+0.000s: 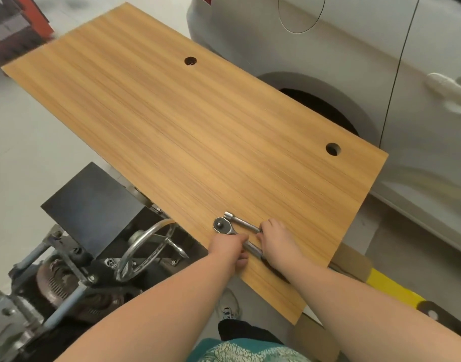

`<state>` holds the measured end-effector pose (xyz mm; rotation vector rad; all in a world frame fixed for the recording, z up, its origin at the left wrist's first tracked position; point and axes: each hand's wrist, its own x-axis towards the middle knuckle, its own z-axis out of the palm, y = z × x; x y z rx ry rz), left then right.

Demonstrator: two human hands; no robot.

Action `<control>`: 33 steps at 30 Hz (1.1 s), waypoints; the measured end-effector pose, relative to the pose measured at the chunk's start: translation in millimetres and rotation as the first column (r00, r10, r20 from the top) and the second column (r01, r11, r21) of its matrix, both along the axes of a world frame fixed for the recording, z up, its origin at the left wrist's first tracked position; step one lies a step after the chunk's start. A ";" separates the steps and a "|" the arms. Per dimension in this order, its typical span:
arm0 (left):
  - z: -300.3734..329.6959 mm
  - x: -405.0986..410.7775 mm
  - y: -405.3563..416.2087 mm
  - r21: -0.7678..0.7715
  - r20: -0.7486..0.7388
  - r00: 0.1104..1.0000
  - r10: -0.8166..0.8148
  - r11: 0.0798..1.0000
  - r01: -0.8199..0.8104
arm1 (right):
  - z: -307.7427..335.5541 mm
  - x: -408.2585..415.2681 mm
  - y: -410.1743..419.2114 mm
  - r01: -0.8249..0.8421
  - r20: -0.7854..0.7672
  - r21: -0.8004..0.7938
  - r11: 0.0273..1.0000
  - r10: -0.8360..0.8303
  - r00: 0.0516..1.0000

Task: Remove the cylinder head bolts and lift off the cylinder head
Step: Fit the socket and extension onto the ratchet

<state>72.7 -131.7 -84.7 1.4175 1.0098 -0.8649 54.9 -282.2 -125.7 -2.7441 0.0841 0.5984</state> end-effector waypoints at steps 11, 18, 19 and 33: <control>-12.0 10.0 -18.1 0.225 -0.043 0.980 0.195 0.958 -0.180 | 27.3 25.0 -20.6 0.401 -0.267 0.184 0.897 -0.347 0.899; -6.6 1.1 2.7 -0.030 0.021 0.975 0.221 0.975 -0.221 | 42.8 27.3 -24.5 0.590 -0.344 0.380 0.712 -0.483 0.805; -2.4 -0.1 10.2 -0.087 0.041 0.975 0.217 0.973 -0.212 | 46.2 27.5 -22.9 0.625 -0.370 0.426 0.654 -0.504 0.780; 193.4 -44.0 208.8 -0.461 0.591 0.776 0.220 0.882 0.101 | 172.8 19.2 62.8 0.674 -0.683 0.730 0.115 0.078 0.726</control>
